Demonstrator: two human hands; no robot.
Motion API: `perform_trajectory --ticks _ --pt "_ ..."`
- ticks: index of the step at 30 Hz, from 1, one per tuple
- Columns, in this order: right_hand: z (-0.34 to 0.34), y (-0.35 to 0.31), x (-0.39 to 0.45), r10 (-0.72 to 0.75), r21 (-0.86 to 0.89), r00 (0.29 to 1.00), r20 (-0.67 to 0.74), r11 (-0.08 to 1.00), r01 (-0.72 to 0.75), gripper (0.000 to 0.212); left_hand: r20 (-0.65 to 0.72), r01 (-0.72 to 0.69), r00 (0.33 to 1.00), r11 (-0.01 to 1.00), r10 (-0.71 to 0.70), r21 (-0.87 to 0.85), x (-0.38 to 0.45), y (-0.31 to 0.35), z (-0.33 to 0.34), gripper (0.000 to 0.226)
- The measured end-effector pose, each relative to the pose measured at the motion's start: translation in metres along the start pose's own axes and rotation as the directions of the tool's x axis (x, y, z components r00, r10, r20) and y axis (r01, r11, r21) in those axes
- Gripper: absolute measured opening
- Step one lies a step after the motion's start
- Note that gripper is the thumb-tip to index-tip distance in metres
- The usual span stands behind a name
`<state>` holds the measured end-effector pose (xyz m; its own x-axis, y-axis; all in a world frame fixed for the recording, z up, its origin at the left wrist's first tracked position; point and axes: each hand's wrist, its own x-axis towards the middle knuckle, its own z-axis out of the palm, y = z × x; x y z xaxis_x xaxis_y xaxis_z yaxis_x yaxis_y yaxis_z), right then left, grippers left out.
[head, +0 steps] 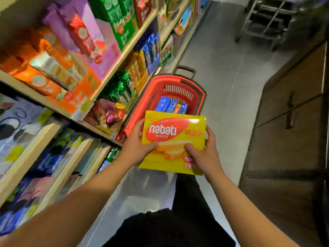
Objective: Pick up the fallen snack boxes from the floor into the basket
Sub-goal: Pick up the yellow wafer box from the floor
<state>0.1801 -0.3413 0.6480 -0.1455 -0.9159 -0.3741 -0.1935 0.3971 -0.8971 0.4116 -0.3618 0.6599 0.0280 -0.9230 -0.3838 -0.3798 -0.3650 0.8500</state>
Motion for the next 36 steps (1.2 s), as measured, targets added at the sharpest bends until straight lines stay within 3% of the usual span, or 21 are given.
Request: perform_trajectory --ticks 8,12,20,27,32,36 --pt "0.004 -0.022 0.199 -0.003 -0.119 1.000 0.009 0.993 0.004 0.080 -0.069 0.029 0.997 0.985 -0.018 0.170 0.193 0.039 0.028 0.090" --pt "0.016 -0.002 0.276 0.030 -0.179 0.996 0.079 0.984 -0.015 0.081 -0.124 0.099 0.990 0.963 -0.069 0.250 0.268 0.019 0.041 0.098" --pt "0.068 0.074 0.403 0.150 -0.133 0.988 0.026 0.980 -0.145 0.077 -0.132 0.100 0.990 0.934 -0.057 0.344 0.408 -0.060 0.068 0.097" --pt "0.128 0.148 0.489 0.243 -0.125 0.969 -0.047 0.961 -0.247 0.095 -0.119 0.108 0.990 0.935 -0.071 0.339 0.510 -0.143 0.093 0.096" --pt "0.152 0.202 0.527 0.280 -0.092 0.948 -0.154 0.951 -0.296 0.078 -0.107 0.128 0.989 0.934 -0.098 0.334 0.557 -0.195 0.118 0.094" --pt "0.163 0.241 0.534 0.410 -0.099 0.908 -0.083 0.903 -0.417 0.072 -0.035 0.157 0.988 0.939 -0.154 0.307 0.567 -0.234 0.129 0.088"
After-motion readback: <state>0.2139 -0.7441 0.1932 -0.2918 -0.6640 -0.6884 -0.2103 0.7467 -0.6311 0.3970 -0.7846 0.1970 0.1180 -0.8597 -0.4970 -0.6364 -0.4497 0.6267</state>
